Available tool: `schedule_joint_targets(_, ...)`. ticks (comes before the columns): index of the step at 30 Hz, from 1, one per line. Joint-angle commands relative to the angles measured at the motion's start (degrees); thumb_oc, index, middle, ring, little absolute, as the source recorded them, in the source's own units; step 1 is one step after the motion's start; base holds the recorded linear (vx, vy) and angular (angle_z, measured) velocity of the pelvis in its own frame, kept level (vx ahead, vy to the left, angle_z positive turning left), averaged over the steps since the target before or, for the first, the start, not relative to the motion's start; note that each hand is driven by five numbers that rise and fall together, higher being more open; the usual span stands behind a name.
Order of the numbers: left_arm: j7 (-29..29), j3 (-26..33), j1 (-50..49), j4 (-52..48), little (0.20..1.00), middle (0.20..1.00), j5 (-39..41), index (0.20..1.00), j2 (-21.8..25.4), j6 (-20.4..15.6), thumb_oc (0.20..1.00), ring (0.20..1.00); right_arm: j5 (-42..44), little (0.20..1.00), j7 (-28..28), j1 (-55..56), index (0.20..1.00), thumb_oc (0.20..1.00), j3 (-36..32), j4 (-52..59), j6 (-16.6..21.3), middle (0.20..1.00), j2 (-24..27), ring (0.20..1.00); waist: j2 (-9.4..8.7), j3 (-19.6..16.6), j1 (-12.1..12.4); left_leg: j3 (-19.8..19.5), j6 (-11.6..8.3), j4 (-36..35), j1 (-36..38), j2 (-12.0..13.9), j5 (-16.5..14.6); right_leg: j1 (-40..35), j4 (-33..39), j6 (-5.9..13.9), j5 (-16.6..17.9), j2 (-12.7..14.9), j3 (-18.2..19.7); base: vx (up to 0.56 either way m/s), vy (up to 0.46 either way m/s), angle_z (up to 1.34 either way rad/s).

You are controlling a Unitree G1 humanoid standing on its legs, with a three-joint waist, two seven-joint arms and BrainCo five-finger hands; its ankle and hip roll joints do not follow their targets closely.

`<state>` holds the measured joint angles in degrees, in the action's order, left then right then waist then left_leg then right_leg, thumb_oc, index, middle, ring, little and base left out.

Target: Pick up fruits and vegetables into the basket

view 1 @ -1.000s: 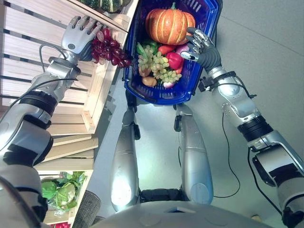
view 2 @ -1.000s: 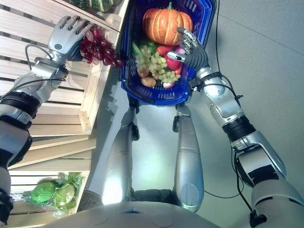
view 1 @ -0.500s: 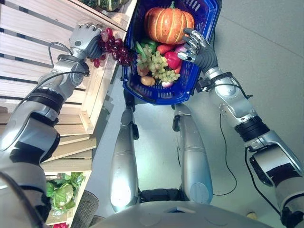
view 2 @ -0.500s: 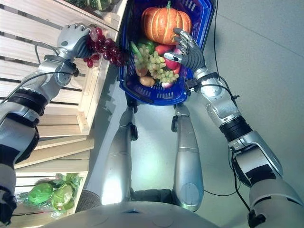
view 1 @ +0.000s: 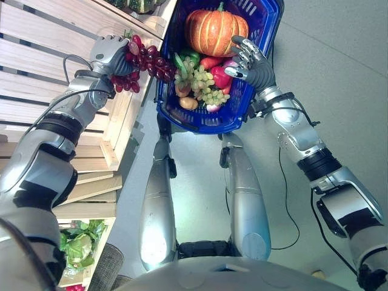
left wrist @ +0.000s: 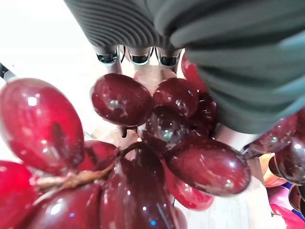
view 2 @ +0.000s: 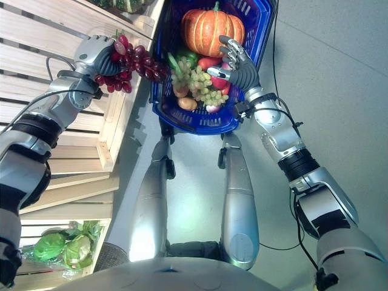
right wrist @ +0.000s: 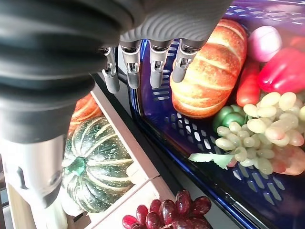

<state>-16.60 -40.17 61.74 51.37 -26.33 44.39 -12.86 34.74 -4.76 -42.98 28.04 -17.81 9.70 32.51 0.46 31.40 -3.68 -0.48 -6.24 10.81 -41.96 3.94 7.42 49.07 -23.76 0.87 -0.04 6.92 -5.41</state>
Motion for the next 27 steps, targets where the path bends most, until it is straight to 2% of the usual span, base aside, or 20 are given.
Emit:
schedule_joint_targets(1,0.4,3.9,-1.8,-0.4,0.2,0.2,5.9,0.2,-1.7,-2.3,0.2,0.2,0.2,1.0,0.5,0.4,1.0,1.0,-0.3,2.3,3.6,1.0,-0.2,1.0,-0.83,-1.6,0.1,3.6,2.21,2.8,-1.6,-3.9,-3.7,-4.2,4.0,3.03,-1.1,-4.5,-2.5,0.0,0.0,0.0)
schedule_joint_targets(7,1.0,11.2,-5.9,-0.9,0.2,0.2,26.2,0.2,-3.2,-5.5,0.2,0.2,0.2,1.0,0.4,1.6,1.0,1.0,-0.9,2.3,4.3,1.0,-0.8,1.0,-0.56,-1.6,0.6,3.3,2.27,2.2,-0.8,-4.2,-3.6,-5.0,4.3,2.99,-1.4,-4.4,-2.7,0.0,0.0,0.0)
schedule_joint_targets(12,4.3,21.1,-11.5,-3.0,0.2,0.2,44.3,0.2,-6.0,-12.4,0.2,0.2,-0.9,1.0,0.1,3.8,1.0,1.0,-2.2,2.7,5.4,1.0,-2.4,1.0,-0.7,-1.6,1.3,2.7,2.37,2.1,-0.4,-4.6,-3.8,-5.5,4.3,2.79,-1.9,-4.4,-3.1,-0.01,-0.034,0.0)
schedule_joint_targets(19,10.8,29.3,-16.7,-8.4,0.2,0.2,63.4,0.2,-10.0,-20.6,0.2,0.2,-0.1,1.0,0.5,5.7,1.0,1.0,-4.2,4.2,5.3,1.0,-4.1,1.0,-0.84,-1.6,2.0,2.1,2.56,1.8,0.3,-5.0,-4.1,-6.1,4.1,2.29,-2.6,-4.5,-3.7,0.0,-0.01,0.0)
schedule_joint_targets(24,16.1,32.5,-18.1,-11.1,0.2,0.2,70.5,0.2,-11.8,-24.7,0.2,0.2,0.8,1.0,1.4,6.1,1.0,1.0,-5.2,5.2,5.0,1.0,-4.8,1.0,-0.95,-1.6,2.3,1.9,2.71,1.8,0.5,-5.1,-4.2,-6.3,3.9,1.98,-2.9,-4.5,-3.9,0.0,0.0,0.0)
schedule_joint_targets(27,17.8,33.3,-18.1,-13.6,0.2,0.2,71.2,0.2,-12.5,-26.3,0.2,0.2,1.6,1.0,3.2,6.1,1.0,1.0,-5.5,6.0,5.1,1.0,-5.0,1.0,-0.83,-1.6,2.3,1.8,2.76,1.8,0.6,-5.2,-4.4,-6.4,3.8,1.88,-3.1,-4.4,-3.9,0.0,0.0,0.0)
